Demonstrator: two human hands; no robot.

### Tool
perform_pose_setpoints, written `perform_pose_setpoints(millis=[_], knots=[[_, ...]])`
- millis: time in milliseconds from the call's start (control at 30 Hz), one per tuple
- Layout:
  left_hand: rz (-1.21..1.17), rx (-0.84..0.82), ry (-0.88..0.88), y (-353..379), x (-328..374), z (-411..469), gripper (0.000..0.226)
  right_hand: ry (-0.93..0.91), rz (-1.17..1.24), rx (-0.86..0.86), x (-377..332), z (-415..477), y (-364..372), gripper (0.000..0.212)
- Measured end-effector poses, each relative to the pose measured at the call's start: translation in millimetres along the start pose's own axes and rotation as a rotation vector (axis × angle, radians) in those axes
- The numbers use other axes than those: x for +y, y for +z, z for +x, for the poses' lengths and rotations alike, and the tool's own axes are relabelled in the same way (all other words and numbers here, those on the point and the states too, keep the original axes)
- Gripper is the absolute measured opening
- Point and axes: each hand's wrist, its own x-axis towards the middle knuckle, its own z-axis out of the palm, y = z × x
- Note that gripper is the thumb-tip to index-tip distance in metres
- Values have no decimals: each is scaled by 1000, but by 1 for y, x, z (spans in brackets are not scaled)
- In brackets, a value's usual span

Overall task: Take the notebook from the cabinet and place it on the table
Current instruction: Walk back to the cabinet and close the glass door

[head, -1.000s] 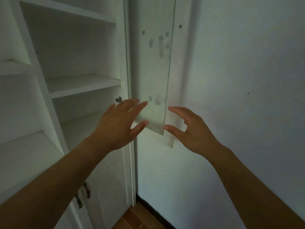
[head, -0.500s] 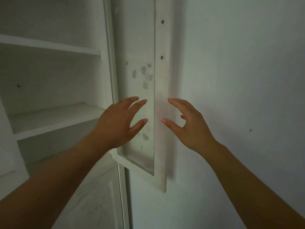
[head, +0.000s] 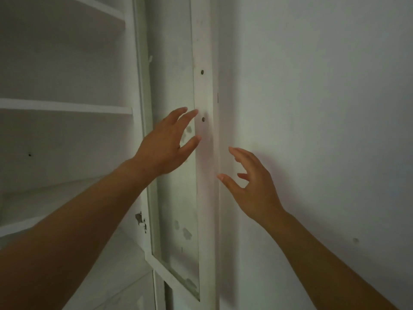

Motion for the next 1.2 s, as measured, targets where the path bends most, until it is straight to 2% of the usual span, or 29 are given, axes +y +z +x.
perform_pose_setpoints(millis=[100, 533, 700, 1000, 1200], knots=[[-44, 62, -42, -1, 3, 22, 59, -41, 73, 32, 5, 10, 5, 56], [-144, 188, -57, 14, 30, 63, 68, -29, 214, -78, 24, 23, 28, 68], [-121, 178, -59, 18, 27, 63, 72, -30, 269, -131, 26, 22, 34, 58], [-98, 157, -35, 13, 20, 57, 71, -36, 222, -107, 22, 17, 41, 56], [-190, 144, -4, -5, 6, 42, 71, -38, 223, -123, 3, 9, 48, 57]])
